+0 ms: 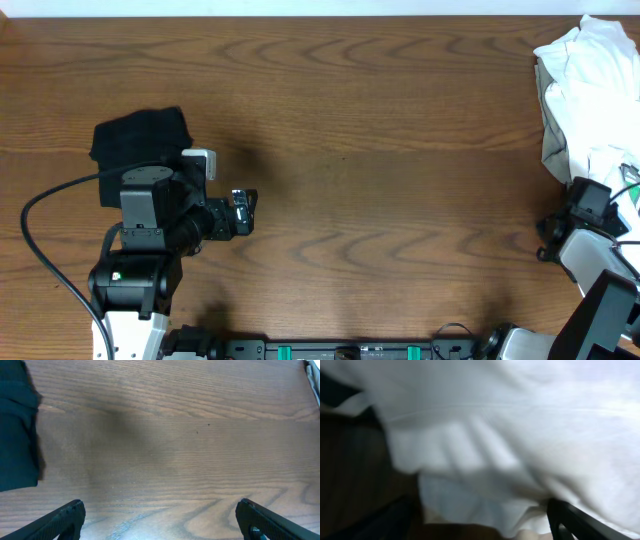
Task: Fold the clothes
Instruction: 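Reach the right gripper into the white clothes pile on the right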
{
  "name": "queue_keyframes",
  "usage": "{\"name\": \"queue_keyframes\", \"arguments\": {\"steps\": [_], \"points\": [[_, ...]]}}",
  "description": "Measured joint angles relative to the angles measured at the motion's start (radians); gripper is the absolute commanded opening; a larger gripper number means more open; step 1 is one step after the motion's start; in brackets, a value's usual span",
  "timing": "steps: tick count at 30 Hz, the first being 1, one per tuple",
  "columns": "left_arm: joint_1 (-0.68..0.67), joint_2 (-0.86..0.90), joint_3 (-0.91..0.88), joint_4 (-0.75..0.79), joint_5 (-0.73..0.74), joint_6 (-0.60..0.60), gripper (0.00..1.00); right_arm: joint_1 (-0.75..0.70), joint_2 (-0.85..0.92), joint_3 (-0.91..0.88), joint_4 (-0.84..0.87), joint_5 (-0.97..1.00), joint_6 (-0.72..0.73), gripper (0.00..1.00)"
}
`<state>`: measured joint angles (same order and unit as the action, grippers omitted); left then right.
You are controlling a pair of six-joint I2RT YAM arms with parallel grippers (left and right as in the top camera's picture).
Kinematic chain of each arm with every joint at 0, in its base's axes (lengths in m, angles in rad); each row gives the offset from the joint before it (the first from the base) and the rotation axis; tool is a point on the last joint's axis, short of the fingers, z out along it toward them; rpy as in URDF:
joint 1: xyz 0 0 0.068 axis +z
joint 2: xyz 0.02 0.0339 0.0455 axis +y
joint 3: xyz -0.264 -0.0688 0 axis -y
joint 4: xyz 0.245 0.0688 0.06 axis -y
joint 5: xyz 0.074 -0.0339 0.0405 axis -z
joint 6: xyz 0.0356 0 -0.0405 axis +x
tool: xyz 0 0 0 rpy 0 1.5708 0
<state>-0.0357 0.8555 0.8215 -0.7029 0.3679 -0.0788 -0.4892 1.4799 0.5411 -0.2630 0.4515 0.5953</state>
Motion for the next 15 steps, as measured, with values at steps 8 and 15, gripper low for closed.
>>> {"name": "queue_keyframes", "arguments": {"steps": [8, 15], "points": [[0.000, 0.000, 0.000, 0.000, 0.000, 0.000, 0.98, -0.019, 0.000, -0.006, -0.003, -0.011, -0.003, 0.21], [0.000, 0.000, 0.000, 0.000, 0.000, 0.000, 0.98, -0.019, 0.000, -0.011, -0.021, -0.010, -0.004, 0.01]]}}
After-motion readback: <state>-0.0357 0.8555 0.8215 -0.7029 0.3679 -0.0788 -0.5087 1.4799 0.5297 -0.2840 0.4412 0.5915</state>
